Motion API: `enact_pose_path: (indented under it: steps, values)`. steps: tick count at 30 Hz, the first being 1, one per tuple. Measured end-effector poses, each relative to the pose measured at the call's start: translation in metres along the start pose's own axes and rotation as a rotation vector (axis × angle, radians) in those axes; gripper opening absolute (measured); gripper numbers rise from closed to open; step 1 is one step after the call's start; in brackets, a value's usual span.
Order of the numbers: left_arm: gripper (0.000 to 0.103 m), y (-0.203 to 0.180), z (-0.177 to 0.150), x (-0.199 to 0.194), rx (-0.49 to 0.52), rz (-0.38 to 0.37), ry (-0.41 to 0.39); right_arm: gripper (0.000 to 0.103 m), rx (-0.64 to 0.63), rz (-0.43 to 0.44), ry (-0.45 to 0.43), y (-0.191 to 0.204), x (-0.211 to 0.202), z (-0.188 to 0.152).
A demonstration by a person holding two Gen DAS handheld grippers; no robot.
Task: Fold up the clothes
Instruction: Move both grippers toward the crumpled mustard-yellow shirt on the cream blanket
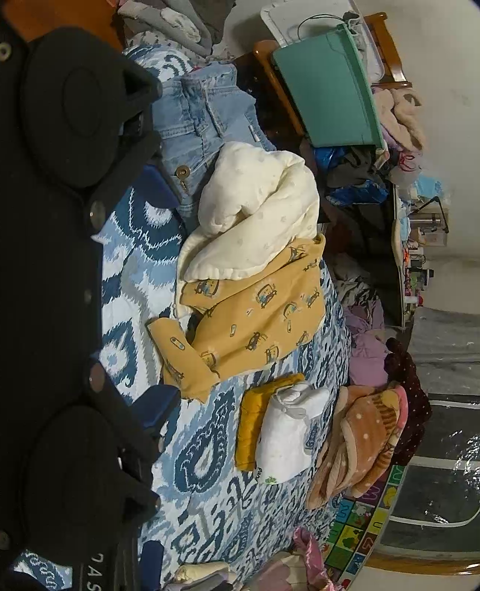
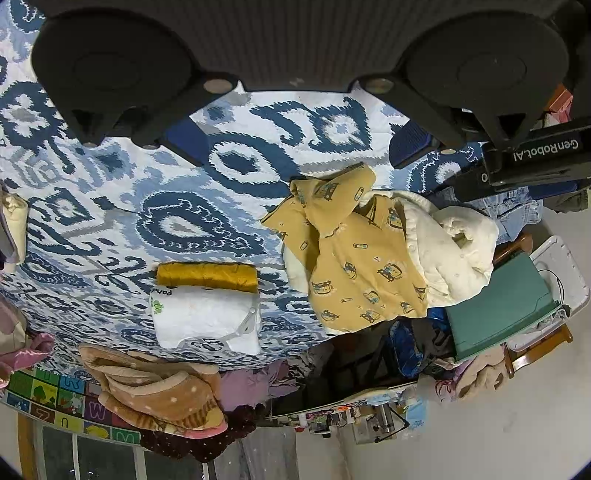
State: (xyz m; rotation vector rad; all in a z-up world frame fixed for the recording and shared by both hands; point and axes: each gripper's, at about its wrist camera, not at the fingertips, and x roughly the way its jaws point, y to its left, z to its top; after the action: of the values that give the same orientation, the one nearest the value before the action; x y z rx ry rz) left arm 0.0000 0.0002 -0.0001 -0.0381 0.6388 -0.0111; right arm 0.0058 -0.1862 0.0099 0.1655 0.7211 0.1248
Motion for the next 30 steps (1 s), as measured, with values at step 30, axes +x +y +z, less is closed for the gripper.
enact_pose_path:
  steps: [30]
  values:
    - [0.103, 0.005, -0.006, 0.010, -0.016, -0.024, 0.035, 0.103, 0.007, -0.005, 0.006, -0.001, 0.003, -0.006]
